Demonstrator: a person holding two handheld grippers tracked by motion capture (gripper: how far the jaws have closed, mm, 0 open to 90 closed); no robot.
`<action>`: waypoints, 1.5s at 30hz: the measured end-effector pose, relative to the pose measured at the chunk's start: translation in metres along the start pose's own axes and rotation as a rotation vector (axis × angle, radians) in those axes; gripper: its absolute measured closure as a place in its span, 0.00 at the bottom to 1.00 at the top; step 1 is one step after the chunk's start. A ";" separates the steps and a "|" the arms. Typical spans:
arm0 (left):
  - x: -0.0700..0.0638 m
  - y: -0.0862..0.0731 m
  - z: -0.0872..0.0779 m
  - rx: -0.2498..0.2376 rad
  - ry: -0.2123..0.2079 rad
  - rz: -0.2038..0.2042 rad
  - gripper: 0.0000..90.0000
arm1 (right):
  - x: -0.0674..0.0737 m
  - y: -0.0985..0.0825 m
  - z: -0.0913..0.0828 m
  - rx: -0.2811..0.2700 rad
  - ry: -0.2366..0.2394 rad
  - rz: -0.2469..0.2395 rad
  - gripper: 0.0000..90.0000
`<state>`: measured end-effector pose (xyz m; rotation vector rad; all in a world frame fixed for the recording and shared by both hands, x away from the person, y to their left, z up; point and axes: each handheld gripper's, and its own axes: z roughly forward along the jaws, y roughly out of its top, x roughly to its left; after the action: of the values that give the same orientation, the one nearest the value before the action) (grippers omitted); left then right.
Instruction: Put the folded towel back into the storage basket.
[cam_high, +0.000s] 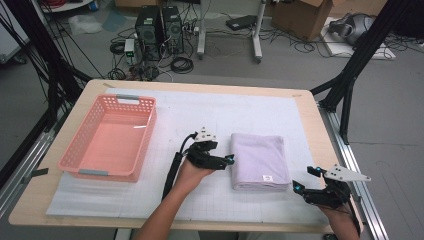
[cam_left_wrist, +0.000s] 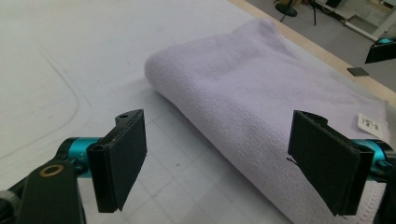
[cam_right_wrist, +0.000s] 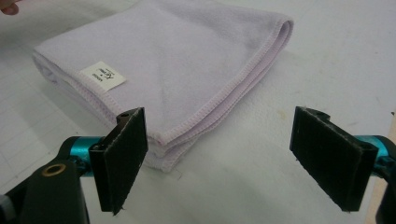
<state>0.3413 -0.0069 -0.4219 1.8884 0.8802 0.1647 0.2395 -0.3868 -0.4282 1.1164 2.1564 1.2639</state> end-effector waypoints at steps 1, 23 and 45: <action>0.000 0.001 0.004 0.016 -0.004 -0.001 0.23 | 0.000 0.000 0.000 0.001 0.003 0.002 0.20; -0.006 -0.003 0.048 0.164 -0.014 -0.034 0.21 | -0.001 0.000 0.004 0.000 0.011 0.004 0.20; -0.006 -0.007 0.048 0.117 -0.126 -0.028 0.82 | -0.001 0.001 0.005 -0.003 0.019 0.018 0.20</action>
<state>0.3558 -0.0439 -0.4496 1.9701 0.8456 -0.0232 0.2433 -0.3848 -0.4299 1.1298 2.1626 1.2899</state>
